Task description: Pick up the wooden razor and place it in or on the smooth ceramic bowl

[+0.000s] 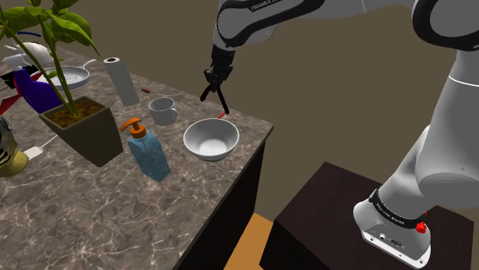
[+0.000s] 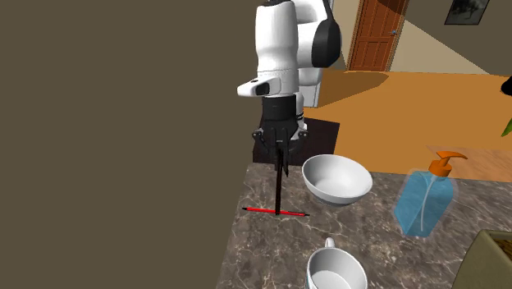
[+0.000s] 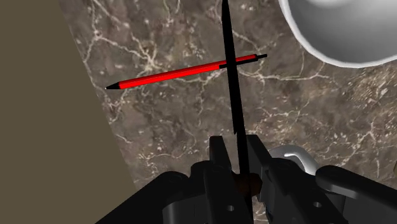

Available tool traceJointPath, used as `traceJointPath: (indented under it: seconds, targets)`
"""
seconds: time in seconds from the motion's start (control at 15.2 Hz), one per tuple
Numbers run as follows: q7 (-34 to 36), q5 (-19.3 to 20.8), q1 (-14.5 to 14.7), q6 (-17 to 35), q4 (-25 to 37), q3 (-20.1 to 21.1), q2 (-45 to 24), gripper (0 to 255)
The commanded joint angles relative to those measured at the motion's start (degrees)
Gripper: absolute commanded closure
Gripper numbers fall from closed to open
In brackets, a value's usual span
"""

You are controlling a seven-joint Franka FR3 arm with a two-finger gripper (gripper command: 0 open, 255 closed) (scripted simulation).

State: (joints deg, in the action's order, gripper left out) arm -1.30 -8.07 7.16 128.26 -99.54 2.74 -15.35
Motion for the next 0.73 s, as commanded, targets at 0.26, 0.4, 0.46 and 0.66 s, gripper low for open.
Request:
traceJointPath:
  seconds: [0.26, 0.4, 0.46, 0.66]
  targets:
    - [0.64, 0.32, 0.02, -4.08, 2.87, -0.07, 1.22, 255]
    - [0.83, 0.42, 0.01, -5.51, 4.04, -0.09, 1.49, 255]
    - [0.93, 0.47, 0.01, -6.23, 4.64, -0.1, 1.61, 255]
    - [1.22, 0.61, 0.0, -8.42, 6.56, -0.13, 1.9, 255]
